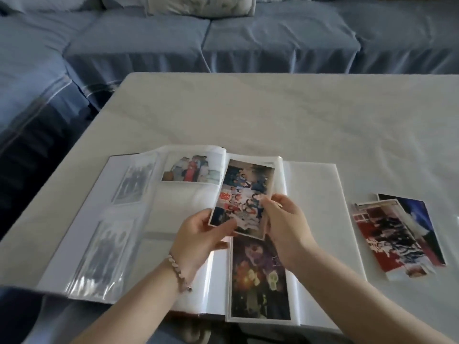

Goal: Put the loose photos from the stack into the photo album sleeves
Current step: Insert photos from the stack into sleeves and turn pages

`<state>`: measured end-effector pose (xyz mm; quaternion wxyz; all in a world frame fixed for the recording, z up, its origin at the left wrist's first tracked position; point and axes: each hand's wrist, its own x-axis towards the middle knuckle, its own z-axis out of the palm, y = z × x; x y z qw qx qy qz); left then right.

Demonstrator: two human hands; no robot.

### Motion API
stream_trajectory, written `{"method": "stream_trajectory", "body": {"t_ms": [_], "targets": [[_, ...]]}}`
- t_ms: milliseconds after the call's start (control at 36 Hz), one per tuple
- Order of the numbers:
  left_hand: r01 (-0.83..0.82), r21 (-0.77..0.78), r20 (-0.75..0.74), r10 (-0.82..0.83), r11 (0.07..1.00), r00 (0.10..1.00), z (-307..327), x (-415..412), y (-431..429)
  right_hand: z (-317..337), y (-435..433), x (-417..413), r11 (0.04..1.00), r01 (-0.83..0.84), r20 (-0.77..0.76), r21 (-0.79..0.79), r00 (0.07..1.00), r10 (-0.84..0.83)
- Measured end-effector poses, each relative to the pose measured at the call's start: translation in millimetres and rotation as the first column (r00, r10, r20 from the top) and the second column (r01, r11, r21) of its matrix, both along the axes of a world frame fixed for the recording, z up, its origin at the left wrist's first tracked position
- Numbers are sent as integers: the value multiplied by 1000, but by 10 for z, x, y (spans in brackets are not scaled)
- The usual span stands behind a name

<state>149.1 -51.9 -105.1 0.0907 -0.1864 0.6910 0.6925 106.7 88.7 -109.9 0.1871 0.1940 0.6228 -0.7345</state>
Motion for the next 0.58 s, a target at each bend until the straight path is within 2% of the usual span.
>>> {"method": "stream_trajectory", "body": {"t_ms": [83,139,194,250,306,389,472,583], "targets": [[-176,78,20,175,981,984,-48,32,-174,-61,-167,20,993,-88,-66,73,993,93],[-278,63,0,279,958,960,-77,43,-299,-89,-236,25,977,-167,-138,133,973,185],[-369,44,-37,371,928,928,-81,33,-437,-114,-273,10,944,-226,-230,239,932,282],[-471,94,-63,477,877,877,-74,-2,-597,-133,-291,-21,892,-273,-292,359,875,386],[-559,133,-81,571,819,817,-51,-40,-763,-145,-300,-74,815,-294,-319,499,812,489],[-627,92,-183,632,773,753,-29,-35,-1019,-136,-329,-186,681,-263,-327,683,724,608],[-607,-87,-320,554,790,768,-8,-1,-1237,-148,-409,-330,532,-227,-322,816,586,743],[-666,-232,-374,567,709,734,-75,-9,-1416,-221,-510,-522,343,-247,-217,906,425,879]]}}
